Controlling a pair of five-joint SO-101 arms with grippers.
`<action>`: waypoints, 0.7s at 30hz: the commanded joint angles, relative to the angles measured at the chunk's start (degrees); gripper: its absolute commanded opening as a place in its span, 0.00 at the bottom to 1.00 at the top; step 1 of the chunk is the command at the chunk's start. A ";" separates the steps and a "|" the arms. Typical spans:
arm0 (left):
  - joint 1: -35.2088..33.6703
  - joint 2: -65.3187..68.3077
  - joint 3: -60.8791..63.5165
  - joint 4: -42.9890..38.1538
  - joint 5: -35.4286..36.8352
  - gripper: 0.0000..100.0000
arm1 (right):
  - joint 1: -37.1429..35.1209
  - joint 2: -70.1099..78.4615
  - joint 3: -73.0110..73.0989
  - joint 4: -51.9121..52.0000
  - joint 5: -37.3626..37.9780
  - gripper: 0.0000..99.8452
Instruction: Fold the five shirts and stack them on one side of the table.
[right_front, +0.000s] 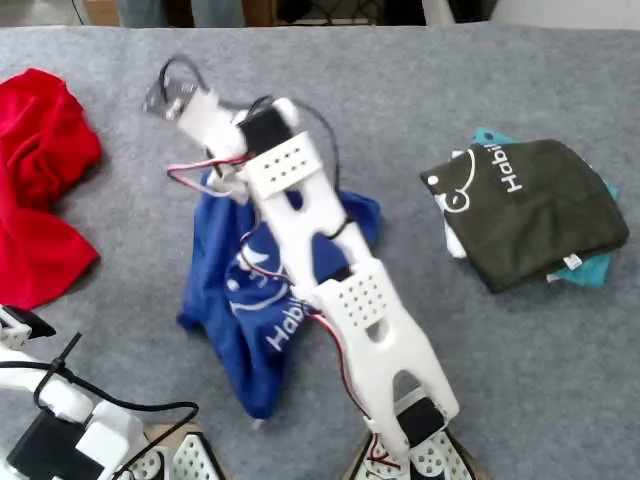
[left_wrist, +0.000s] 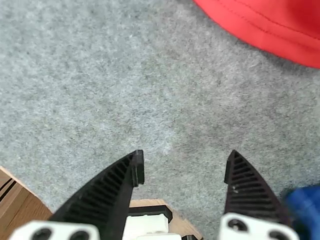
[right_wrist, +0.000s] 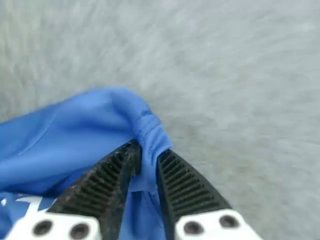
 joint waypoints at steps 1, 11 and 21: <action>2.07 -1.85 -1.36 -0.09 -0.09 0.27 | 1.05 -9.71 -5.85 -1.32 -2.11 0.01; 6.55 -1.85 -6.20 0.09 5.19 0.27 | -0.44 -20.09 -9.80 -21.89 -10.29 0.01; 6.37 -1.85 -8.57 -0.35 5.10 0.27 | -4.92 -28.97 -9.45 -38.59 -10.99 0.01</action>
